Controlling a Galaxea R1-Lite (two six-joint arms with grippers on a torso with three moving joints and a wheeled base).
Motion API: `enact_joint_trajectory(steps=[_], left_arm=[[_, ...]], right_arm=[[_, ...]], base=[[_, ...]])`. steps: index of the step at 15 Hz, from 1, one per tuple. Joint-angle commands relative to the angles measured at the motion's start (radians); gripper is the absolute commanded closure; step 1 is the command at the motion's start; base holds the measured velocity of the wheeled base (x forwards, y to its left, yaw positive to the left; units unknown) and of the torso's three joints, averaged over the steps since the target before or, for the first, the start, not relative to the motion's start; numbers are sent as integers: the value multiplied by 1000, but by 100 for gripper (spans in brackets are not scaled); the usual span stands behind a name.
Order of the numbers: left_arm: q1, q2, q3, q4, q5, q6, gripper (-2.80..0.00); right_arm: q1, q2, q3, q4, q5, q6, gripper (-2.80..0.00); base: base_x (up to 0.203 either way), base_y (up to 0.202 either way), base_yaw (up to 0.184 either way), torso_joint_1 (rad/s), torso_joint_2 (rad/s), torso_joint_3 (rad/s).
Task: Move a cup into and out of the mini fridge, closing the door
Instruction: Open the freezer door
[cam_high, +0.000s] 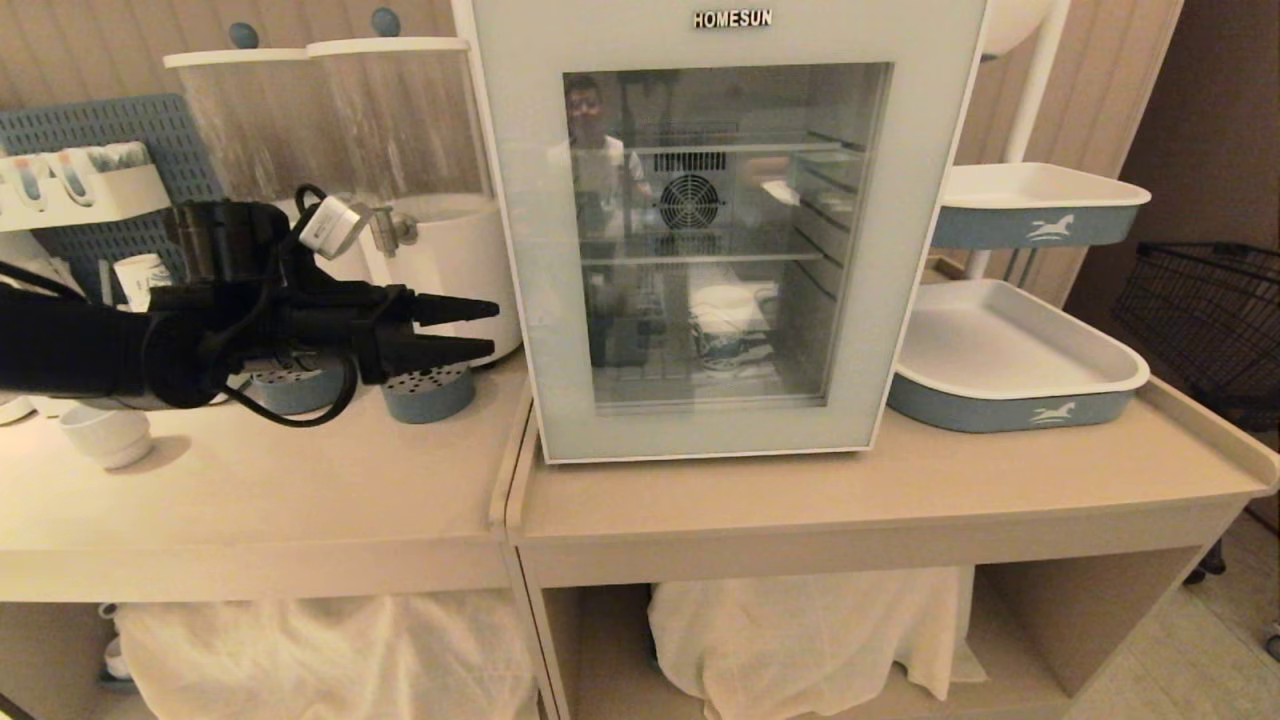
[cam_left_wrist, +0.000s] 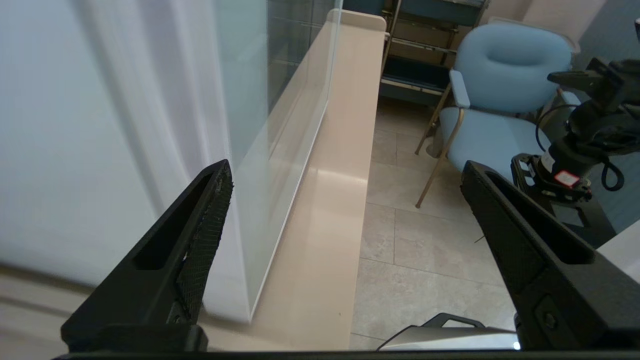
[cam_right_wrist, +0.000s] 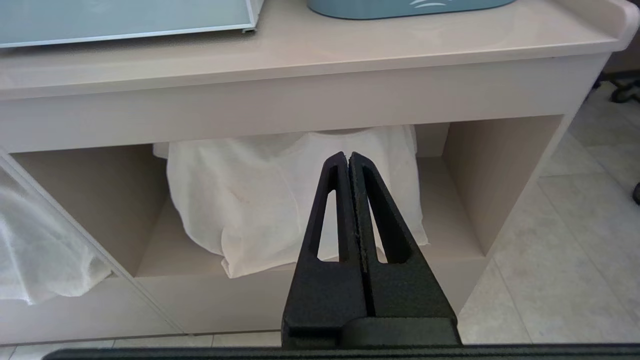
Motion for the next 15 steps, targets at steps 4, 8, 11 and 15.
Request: enact_joint_trajectory(steps=[4,8,11,15], left_arm=[[-18,34,-34,3,1,4,-280],[-39,56,-35,3,11,4,-280],[-54,59,-40,5,11,1,-280],[-63,71,-48,-2,15,1,-280]], right_arm=[[0,0,0,1,0,0,0],[0,1,0,1,1,0,0],[0,1,0,1,-1,0,0],[0,1,0,1,1,0,0]], base=[[0,0,0,0,0,0],[0,0,0,0,0,0],[0,0,0,0,0,0],[0,0,0,0,0,0]])
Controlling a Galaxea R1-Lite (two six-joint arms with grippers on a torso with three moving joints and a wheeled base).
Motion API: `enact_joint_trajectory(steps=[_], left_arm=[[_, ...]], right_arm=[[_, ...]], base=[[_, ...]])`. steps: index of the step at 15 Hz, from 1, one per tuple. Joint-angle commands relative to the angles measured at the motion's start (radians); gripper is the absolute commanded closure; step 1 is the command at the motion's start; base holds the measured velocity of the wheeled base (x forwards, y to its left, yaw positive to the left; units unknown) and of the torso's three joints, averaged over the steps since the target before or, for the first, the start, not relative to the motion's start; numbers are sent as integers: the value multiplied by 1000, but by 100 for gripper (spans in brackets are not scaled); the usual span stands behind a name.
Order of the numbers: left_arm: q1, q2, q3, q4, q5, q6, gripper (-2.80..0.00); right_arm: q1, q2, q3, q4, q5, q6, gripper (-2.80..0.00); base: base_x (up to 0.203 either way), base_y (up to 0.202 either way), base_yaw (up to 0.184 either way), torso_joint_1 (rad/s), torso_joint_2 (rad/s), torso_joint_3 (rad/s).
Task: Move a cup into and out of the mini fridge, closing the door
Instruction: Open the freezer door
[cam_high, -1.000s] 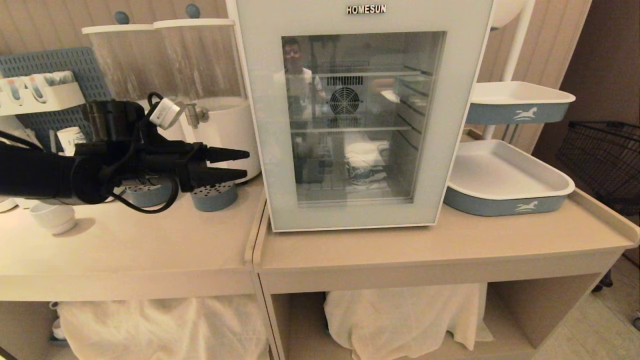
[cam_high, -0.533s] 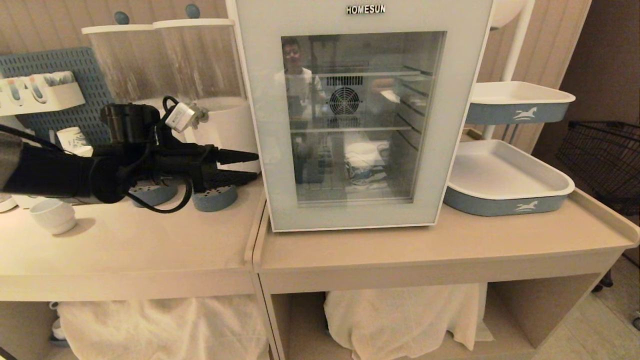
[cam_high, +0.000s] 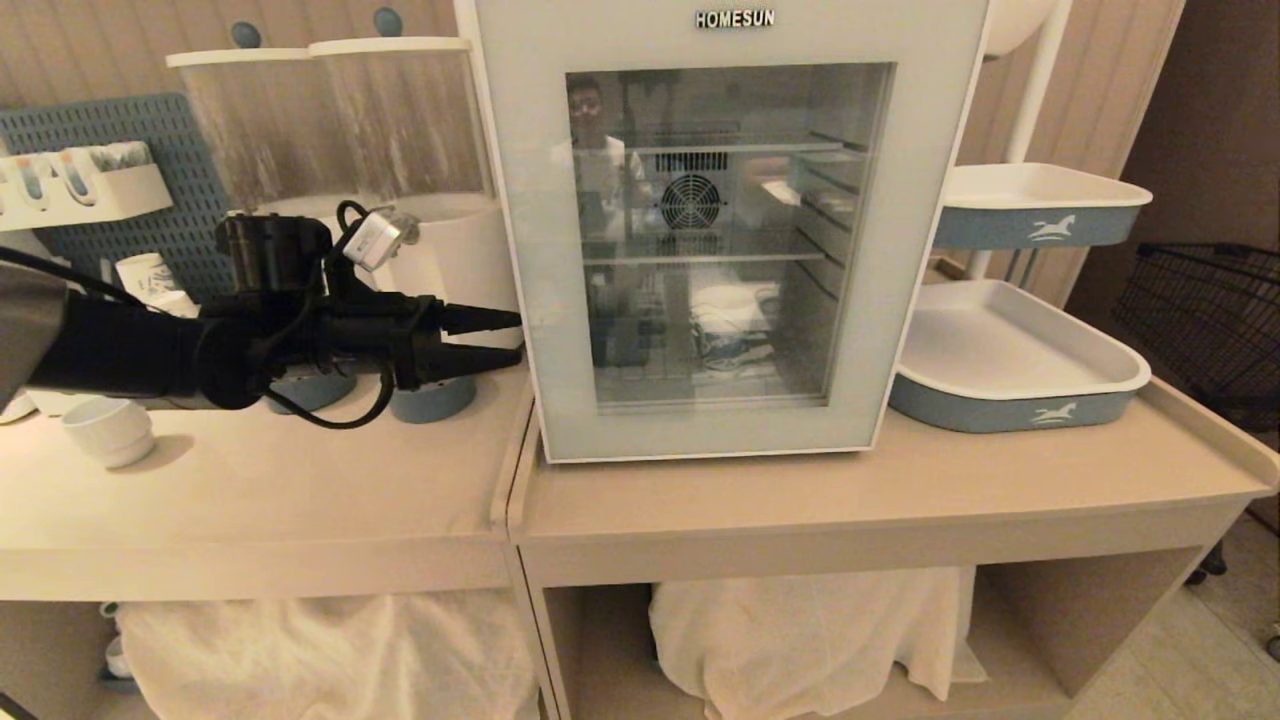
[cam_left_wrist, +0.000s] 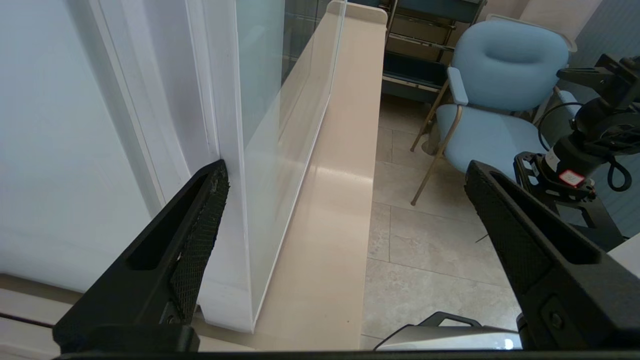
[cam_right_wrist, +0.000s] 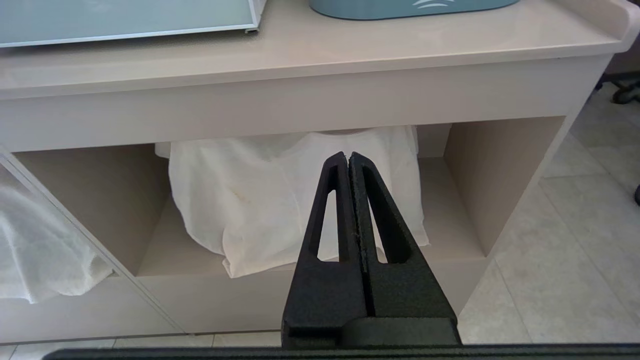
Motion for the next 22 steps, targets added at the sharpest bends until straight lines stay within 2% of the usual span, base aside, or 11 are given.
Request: enact_joint_trajectory(steps=[1,2,4,8,15,20,22], left_arm=[[-6,8,-5,-6,-5,1,-280],[-8,16,-13,-6,2,7,-280],[-15,31,-25,-26,64,24,-280],[-26,46,-56,-81,79,24,-280],[-32,33,-1,-78,61,-26,-280],[-43,13,52,-77,-10,-59,-280],[-45,-1,57,-83,-29,-98,-280]], right_arm=[[0,1,0,1,-1,0,0],[0,1,0,1,-1,0,0],[0,1,0,1,-1,0,0],[0,1,-1,1,-1,0,0],[0,1,-1,1,-1,0,0],[0,1,-1,3,-1,-2,0],[0,1,-1,3,-1,-2,0]], base=[[0,0,0,0,0,0],[0,0,0,0,0,0],[0,0,0,0,0,0],[0,0,0,0,0,0],[0,0,0,0,0,0],[0,0,0,0,0,0],[0,0,0,0,0,0]])
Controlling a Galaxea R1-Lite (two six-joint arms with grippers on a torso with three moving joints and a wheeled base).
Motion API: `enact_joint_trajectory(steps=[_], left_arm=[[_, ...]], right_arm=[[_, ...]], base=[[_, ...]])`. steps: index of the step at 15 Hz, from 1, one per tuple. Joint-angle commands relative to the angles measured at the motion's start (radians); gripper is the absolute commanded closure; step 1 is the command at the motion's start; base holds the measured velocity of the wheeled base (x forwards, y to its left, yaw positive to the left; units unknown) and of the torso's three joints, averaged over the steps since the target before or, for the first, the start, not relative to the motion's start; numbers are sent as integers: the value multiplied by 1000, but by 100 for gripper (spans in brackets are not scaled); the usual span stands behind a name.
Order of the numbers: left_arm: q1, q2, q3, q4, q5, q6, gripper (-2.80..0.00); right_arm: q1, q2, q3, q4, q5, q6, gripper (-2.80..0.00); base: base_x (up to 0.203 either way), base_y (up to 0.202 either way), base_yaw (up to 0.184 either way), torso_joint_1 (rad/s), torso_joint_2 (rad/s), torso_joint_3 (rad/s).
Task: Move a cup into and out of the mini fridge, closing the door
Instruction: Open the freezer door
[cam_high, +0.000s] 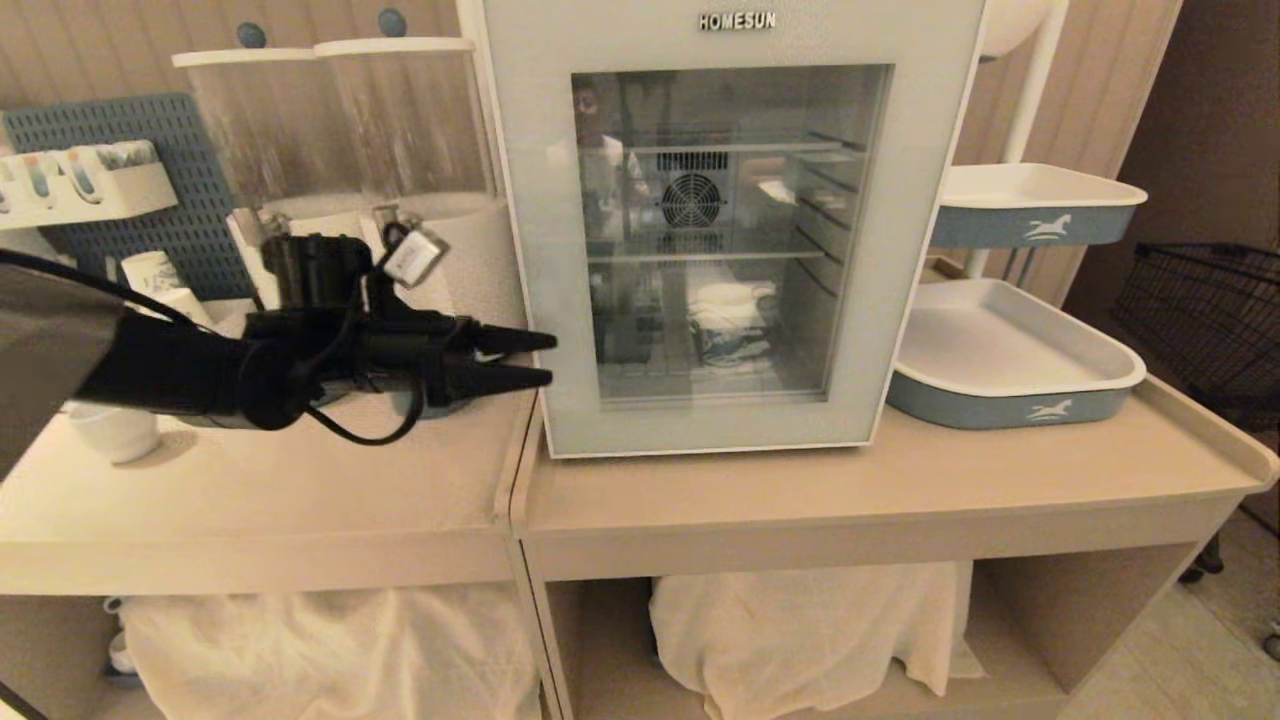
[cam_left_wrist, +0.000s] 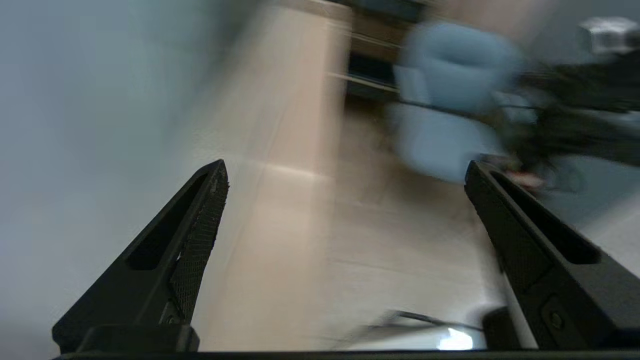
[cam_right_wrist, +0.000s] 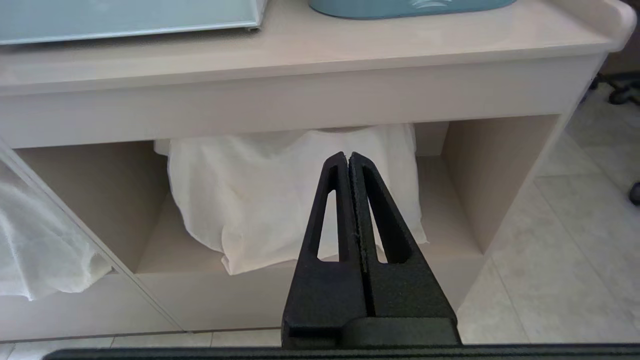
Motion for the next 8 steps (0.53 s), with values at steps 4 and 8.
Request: enact_joint_trajectory(steps=[4,8], left_arm=[[8,-59,29,-7,-30,-22,-280],[21,-84,64,-21,-27,4,-280]], right_arm=[[2,1,1,1,0,0,0],[2,1,1,1,0,0,0]], base=[[0,0,0,0,0,0],[0,0,0,0,0,0]])
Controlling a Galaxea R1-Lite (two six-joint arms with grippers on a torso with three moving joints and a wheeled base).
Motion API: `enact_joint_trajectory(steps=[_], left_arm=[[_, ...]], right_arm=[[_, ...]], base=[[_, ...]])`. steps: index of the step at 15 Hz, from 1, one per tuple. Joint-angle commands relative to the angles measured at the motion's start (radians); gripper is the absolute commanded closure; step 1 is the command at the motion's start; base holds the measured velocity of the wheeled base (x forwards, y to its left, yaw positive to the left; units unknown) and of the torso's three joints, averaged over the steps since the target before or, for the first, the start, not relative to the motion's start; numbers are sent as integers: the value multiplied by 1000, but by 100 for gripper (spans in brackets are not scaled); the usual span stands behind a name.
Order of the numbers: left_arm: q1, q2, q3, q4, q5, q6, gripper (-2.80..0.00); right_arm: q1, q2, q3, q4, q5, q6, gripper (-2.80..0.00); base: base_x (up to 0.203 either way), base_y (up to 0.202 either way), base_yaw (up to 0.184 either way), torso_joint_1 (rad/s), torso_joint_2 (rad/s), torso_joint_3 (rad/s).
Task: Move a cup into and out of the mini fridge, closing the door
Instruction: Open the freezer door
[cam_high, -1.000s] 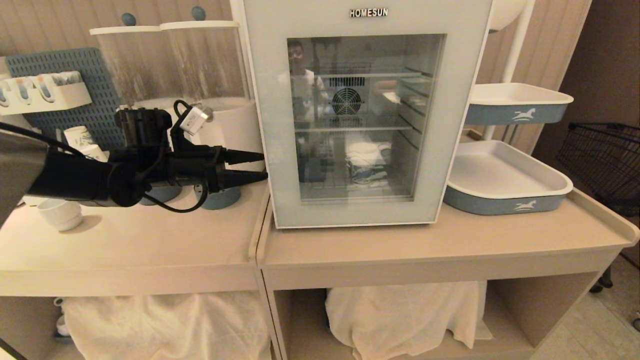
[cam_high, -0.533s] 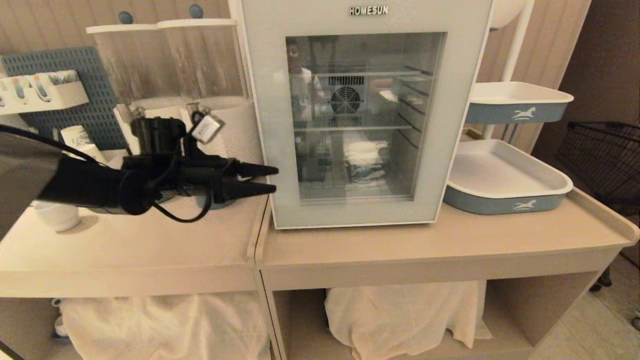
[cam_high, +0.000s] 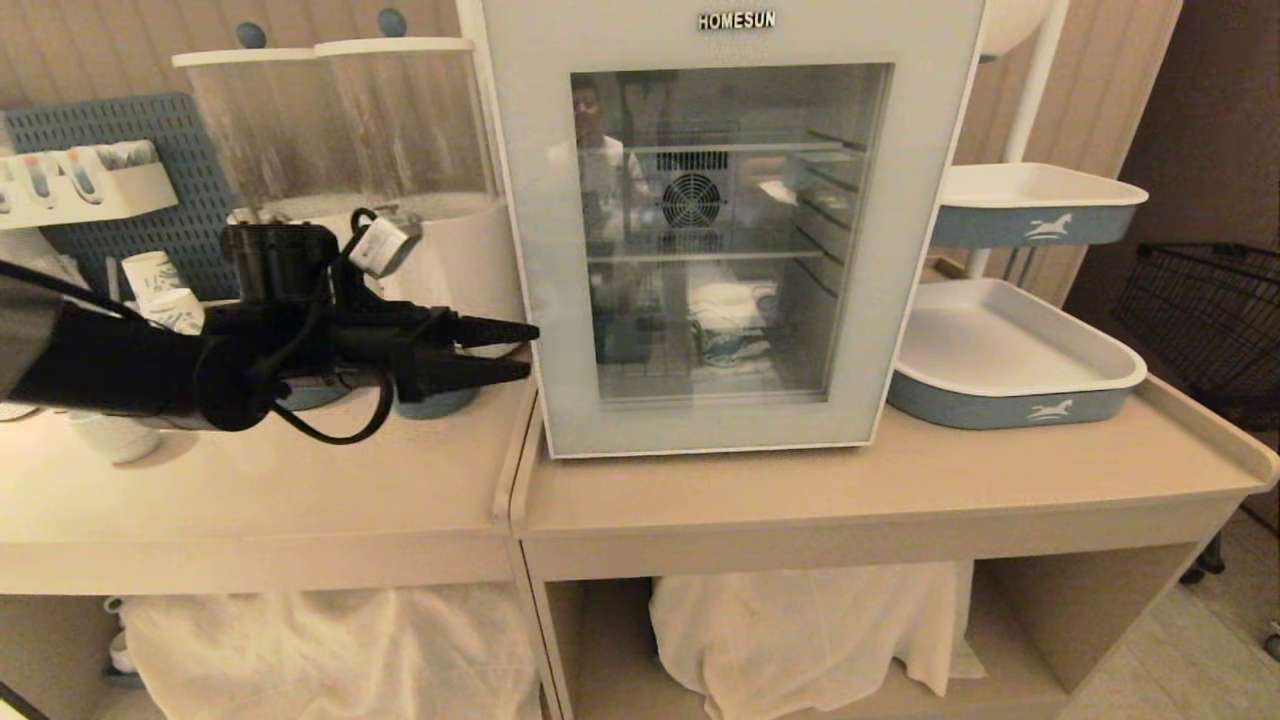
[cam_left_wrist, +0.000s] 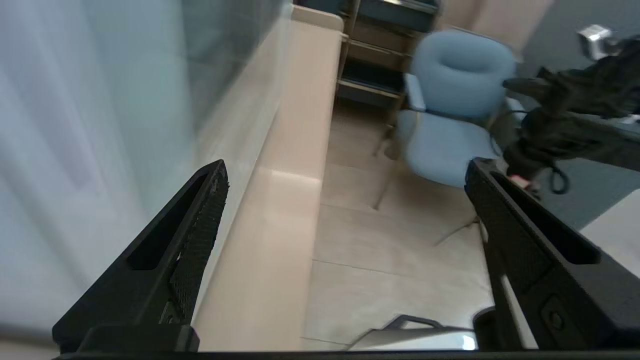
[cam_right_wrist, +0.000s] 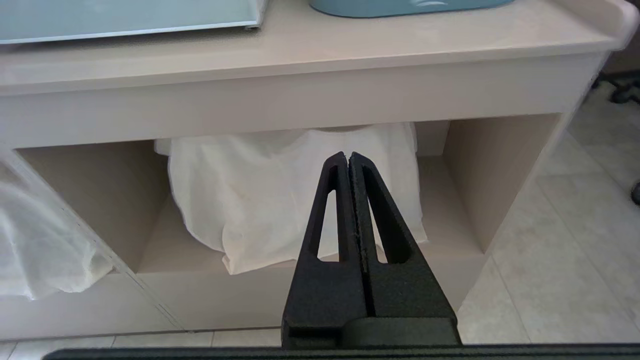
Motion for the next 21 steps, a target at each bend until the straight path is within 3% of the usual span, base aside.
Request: enact_joint_trajectory(steps=[1,4,8,12,15,21], left_arm=[[15,-31,28,-22,-5,4,-280],[66,-53,59,-110,2,-5,-280],[84,-55,52,-111,6,-5,-280],[75,5,-5,-110,16,-5,-280],[60,75,-65,-110,83,-5,-280],[37,119,-101,-109,82,-25,-280]], right_arm=[[0,1,0,1,0,0,0],[0,1,0,1,0,-1,0],[0,1,0,1,0,-1,0],[0,1,0,1,0,-1,0],[0,1,0,1,0,-1,0],[0,1,0,1,0,-1,0]], base=[[0,0,0,0,0,0],[0,0,0,0,0,0],[0,0,0,0,0,0],[0,0,0,0,0,0],[0,0,0,0,0,0],[0,0,0,0,0,0]])
